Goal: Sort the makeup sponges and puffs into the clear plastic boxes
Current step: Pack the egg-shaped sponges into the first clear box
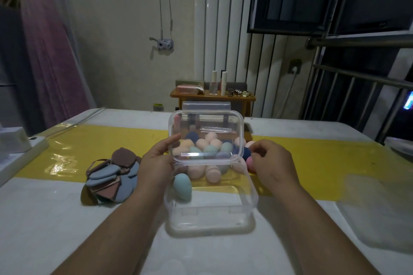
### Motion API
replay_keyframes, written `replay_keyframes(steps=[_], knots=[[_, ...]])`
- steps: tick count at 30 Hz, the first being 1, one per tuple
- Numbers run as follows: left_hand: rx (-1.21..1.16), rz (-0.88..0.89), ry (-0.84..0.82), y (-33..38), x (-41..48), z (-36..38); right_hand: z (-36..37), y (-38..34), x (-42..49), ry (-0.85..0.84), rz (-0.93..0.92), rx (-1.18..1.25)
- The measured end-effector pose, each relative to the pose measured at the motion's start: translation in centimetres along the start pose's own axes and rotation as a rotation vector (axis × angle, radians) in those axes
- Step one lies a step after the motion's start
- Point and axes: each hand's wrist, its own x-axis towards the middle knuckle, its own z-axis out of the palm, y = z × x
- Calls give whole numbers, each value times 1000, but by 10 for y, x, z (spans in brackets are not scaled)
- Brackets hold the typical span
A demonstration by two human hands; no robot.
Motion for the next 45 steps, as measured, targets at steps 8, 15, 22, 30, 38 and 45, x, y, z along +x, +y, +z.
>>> replay_keyframes(steps=[8, 15, 22, 30, 38, 45], knots=[[-6, -12, -11, -4, 5, -4, 8, 18, 7, -117, 48, -408], [-3, -5, -14, -1, 1, -2, -4, 4, 3, 30, 33, -407], [-2, -6, -6, 1, 0, -1, -10, -32, -19, 92, -282, -72], [37, 27, -18, 5, -4, 2, 6, -40, -31, -185, -270, 34], [10, 9, -19, 7, -6, 3, 10, -42, -34, -341, -307, -34], [-5, 7, -16, 8, -8, 4, 12, -50, -37, -391, -322, -220]])
